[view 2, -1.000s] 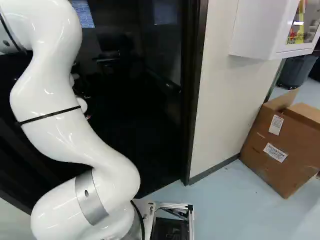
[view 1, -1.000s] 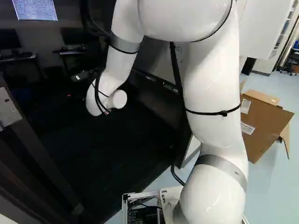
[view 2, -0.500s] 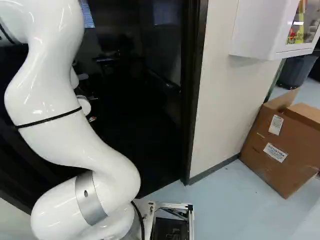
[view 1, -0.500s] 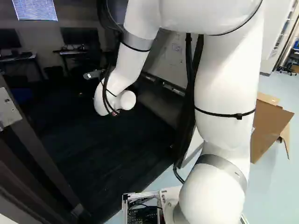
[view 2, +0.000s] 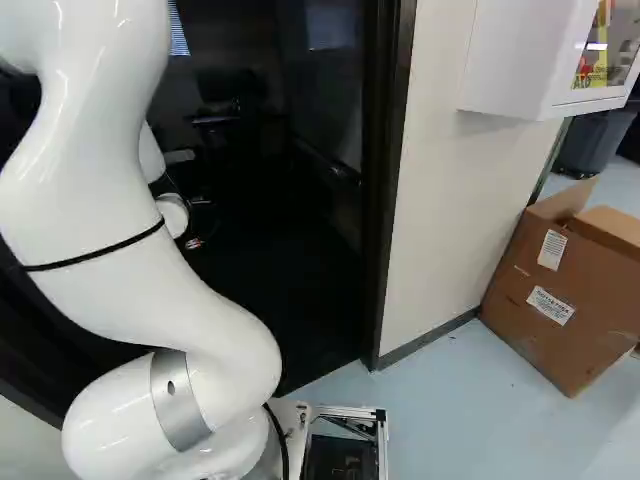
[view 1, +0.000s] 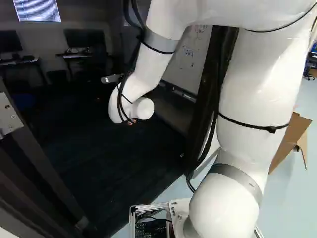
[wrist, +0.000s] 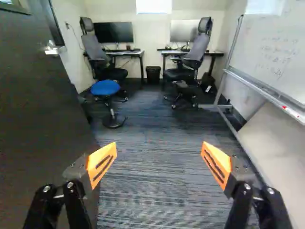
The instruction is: Open the door and move inside
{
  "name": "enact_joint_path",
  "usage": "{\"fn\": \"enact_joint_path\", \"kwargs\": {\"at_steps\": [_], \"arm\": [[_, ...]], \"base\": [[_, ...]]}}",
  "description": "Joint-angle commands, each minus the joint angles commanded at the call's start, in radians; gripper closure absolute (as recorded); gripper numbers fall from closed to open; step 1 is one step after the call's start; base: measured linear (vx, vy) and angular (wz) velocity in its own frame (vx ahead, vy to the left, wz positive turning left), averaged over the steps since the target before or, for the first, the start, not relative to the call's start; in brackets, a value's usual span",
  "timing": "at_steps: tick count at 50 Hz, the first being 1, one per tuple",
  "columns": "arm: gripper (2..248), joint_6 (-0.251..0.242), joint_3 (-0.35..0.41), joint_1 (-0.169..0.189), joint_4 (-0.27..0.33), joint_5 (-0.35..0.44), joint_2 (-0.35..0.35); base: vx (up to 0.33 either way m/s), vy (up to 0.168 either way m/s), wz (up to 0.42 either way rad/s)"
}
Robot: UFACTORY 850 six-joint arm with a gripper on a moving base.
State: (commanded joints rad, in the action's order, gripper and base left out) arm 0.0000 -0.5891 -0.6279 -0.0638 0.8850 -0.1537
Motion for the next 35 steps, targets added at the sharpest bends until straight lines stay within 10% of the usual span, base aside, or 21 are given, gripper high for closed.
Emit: {"fn": "enact_joint_path", "kwargs": {"at_steps": [35], "arm": [[3,0.0,0.136,0.08,-0.074,-0.007,0.127]], "base": [[0.0,0.0,0.0]]}}
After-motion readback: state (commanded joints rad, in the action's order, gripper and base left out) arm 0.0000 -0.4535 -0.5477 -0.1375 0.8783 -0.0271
